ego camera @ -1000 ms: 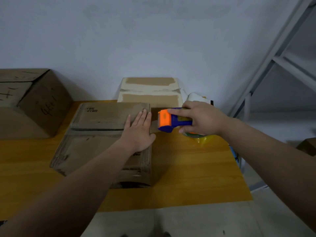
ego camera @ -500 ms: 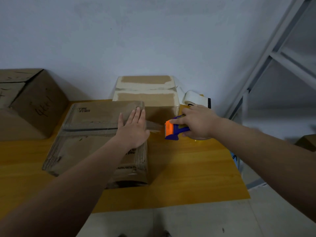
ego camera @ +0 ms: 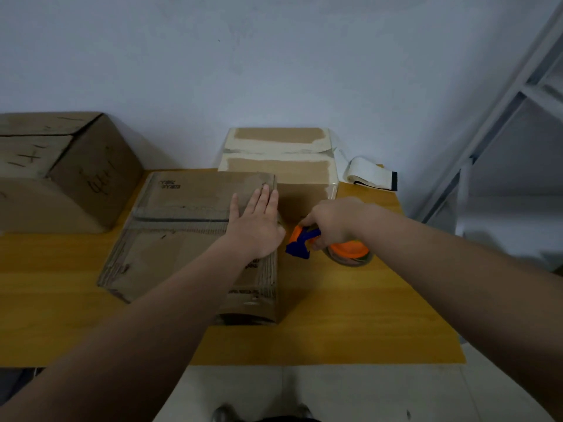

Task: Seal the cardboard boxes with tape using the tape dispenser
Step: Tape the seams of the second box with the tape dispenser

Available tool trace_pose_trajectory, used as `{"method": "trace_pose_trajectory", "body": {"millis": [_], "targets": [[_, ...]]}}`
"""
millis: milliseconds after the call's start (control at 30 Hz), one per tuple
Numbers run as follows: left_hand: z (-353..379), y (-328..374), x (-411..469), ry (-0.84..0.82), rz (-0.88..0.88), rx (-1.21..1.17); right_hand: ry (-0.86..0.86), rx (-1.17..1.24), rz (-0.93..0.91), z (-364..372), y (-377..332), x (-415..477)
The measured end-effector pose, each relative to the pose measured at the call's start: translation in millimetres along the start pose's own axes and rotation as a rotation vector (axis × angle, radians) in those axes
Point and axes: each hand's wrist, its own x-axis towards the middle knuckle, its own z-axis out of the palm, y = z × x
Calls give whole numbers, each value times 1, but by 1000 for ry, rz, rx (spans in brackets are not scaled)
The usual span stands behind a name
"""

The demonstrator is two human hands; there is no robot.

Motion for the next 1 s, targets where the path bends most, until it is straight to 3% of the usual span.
{"method": "trace_pose_trajectory", "body": {"millis": [100,133,233,267,533,633,733,933,1000], "targets": [[2,-4,-2,-4,4,-5,-163,-191,106,41,11,-10],[3,-6,-1,3,-1,-7,-194,-55,124,59,19,-12],[3,-6,3,11,-2,0,-93,835,184,73,34,-17],[4,-5,4,8,0,7,-61,1014,190,72,37,-14],[7,-10,0,47,-4,-25,50,1577,269,99,39,14],[9,-9,0,64,-8,-14,134,1573,348,123,35,28],[11,-10,0,76,-11,-12,138,1511,553,146,31,42],[14,-11,-1,102,-8,-32,150,1285,576,175,11,65],[15,-12,-2,113,-2,-32,153,1110,554,176,7,66]]}}
